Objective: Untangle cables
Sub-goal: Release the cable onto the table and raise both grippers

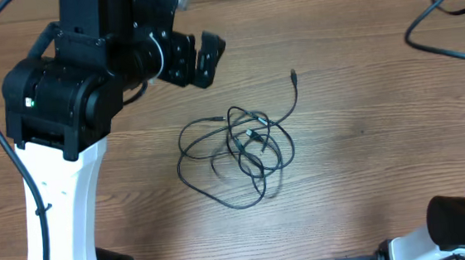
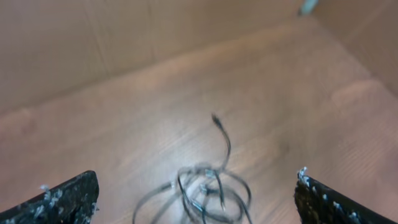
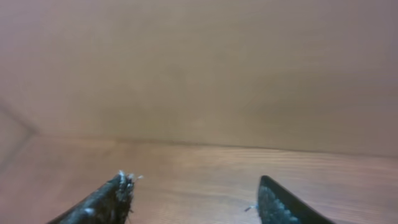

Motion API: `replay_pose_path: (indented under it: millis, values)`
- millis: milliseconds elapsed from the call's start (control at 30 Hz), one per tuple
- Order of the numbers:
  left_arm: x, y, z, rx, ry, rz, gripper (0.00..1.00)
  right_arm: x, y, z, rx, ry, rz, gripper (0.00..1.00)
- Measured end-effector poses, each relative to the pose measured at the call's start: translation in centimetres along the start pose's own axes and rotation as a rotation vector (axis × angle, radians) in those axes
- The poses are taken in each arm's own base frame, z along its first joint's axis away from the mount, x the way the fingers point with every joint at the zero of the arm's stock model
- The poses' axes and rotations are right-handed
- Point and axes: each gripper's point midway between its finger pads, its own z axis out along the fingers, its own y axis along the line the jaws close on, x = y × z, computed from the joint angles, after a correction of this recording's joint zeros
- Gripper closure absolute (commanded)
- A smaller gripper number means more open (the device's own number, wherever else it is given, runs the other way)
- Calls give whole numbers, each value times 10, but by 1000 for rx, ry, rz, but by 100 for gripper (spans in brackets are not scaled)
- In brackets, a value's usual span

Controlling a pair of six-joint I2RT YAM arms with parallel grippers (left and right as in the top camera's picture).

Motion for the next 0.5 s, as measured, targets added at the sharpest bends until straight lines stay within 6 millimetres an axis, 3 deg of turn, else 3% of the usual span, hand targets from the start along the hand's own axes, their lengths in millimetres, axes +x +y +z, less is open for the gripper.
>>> replay_pose_path:
  millis: [100,200,267,367,500]
  values:
    - [-16,4,-12,-40,-76,-24,0,15,41,11,-78,56,-27,31]
    - [-29,11,-39,-110,-158,-55,0,47,87,22,-126,165,-44,31]
    - [-35,14,-59,-144,-206,-66,0,66,104,30,-131,233,-38,28]
    - [-38,16,-90,-190,-270,-75,0,103,113,50,-113,366,6,23]
    - [-30,20,-126,-253,-312,-93,0,169,107,88,-37,594,100,22]
